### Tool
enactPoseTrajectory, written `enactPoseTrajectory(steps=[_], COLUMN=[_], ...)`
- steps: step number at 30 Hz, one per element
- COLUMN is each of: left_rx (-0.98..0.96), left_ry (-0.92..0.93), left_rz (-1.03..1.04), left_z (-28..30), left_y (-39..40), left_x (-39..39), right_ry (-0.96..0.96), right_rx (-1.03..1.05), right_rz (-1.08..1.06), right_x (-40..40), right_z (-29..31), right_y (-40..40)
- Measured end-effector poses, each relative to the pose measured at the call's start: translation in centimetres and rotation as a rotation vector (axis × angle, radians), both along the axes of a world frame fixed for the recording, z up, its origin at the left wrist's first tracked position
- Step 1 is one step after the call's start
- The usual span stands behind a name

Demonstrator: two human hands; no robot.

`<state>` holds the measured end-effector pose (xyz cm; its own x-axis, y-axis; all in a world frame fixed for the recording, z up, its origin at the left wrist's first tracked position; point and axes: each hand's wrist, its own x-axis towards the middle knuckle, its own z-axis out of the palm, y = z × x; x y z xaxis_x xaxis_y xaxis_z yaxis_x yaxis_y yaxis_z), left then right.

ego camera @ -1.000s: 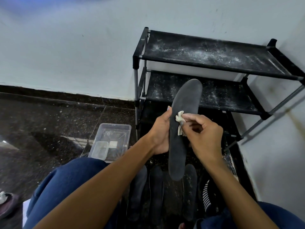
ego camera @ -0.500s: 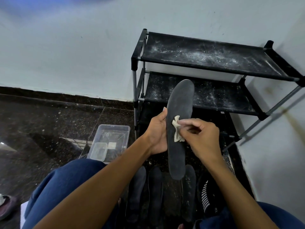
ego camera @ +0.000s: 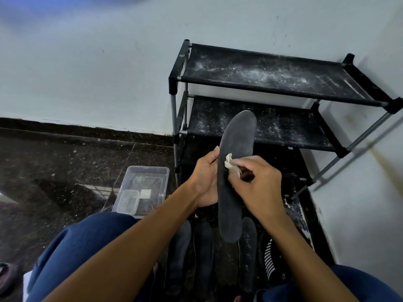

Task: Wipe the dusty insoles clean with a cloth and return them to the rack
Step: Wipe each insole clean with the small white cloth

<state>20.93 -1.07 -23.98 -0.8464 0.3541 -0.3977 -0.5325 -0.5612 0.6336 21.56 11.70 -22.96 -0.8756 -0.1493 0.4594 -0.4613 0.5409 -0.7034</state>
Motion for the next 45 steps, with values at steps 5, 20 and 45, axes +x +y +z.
enactPoseTrajectory(steps=[5,20,45], left_rx=[-0.005,-0.011,-0.092], left_ry=[0.003,0.005,-0.020], left_rz=[0.012,-0.070,0.033], left_z=[0.0,-0.1,-0.7], left_y=[-0.2,1.0,0.6], left_x=[0.0,0.6,0.4], right_ry=[-0.010,0.136,-0.179], right_rx=[0.025,0.028,0.125], right_rz=[0.046,-0.083,0.017], right_x=[-0.4,-0.9,-0.3], right_z=[-0.1,0.0,0.1], right_y=[0.1,0.7,0.1])
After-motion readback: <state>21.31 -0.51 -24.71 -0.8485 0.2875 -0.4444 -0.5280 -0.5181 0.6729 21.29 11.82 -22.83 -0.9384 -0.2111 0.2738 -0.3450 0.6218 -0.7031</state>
